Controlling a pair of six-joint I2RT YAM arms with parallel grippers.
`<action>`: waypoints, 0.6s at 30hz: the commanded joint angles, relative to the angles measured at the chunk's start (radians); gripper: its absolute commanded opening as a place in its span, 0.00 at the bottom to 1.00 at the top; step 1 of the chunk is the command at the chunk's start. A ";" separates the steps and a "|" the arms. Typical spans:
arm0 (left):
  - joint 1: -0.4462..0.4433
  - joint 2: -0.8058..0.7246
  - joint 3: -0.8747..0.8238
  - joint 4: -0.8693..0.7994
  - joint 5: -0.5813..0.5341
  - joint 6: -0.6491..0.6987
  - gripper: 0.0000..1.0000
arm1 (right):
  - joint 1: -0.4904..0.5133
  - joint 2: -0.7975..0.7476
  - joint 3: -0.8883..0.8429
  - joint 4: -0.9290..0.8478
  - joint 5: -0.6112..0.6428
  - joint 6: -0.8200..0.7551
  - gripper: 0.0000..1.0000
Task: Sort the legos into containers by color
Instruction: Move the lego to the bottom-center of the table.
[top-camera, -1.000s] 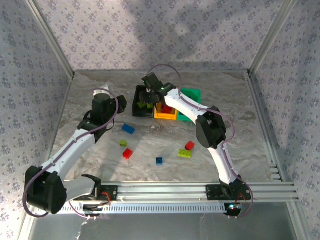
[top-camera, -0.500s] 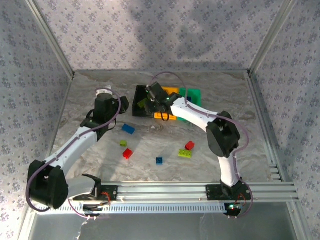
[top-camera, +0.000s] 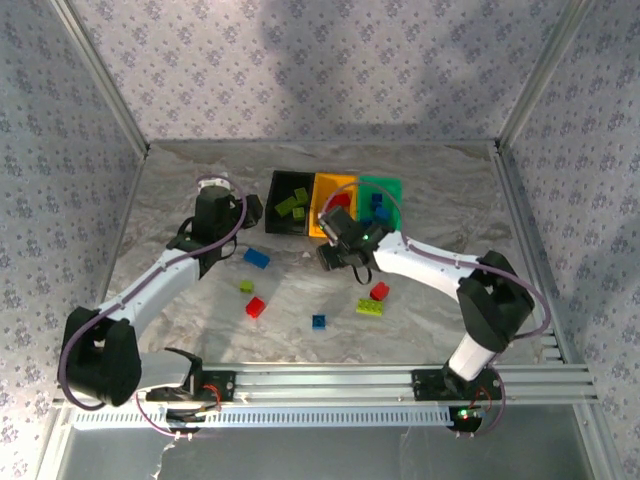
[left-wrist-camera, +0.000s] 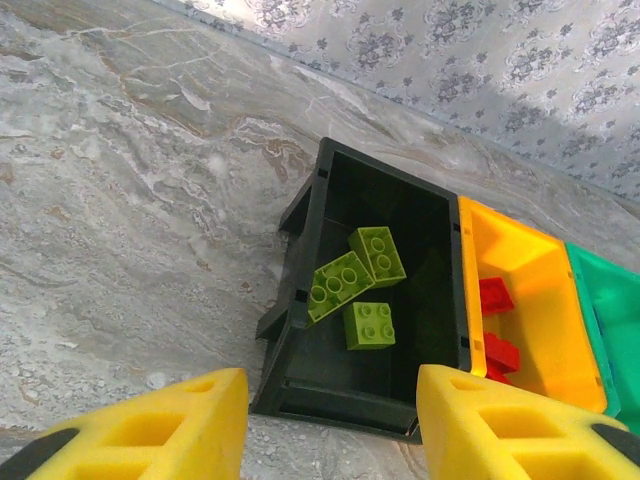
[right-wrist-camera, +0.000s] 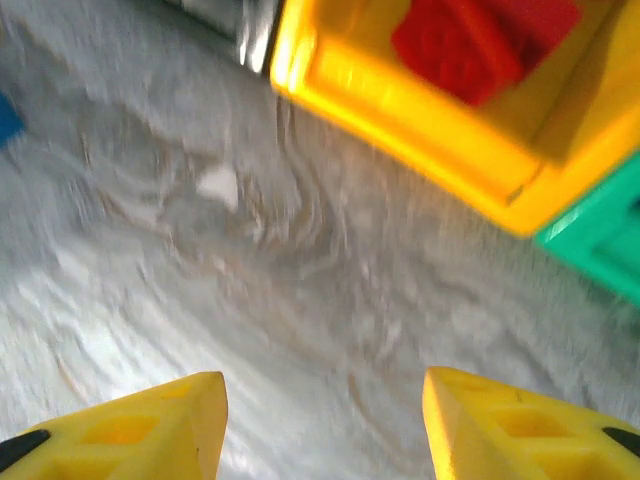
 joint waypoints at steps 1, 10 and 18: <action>0.007 0.018 0.020 0.066 0.041 -0.029 0.48 | 0.033 -0.116 -0.115 0.003 0.002 0.032 0.57; -0.004 0.093 0.048 0.106 0.085 -0.052 0.47 | 0.070 -0.309 -0.331 -0.108 0.035 0.241 0.59; -0.008 0.112 0.049 0.127 0.098 -0.060 0.48 | 0.065 -0.422 -0.497 -0.043 -0.005 0.439 0.65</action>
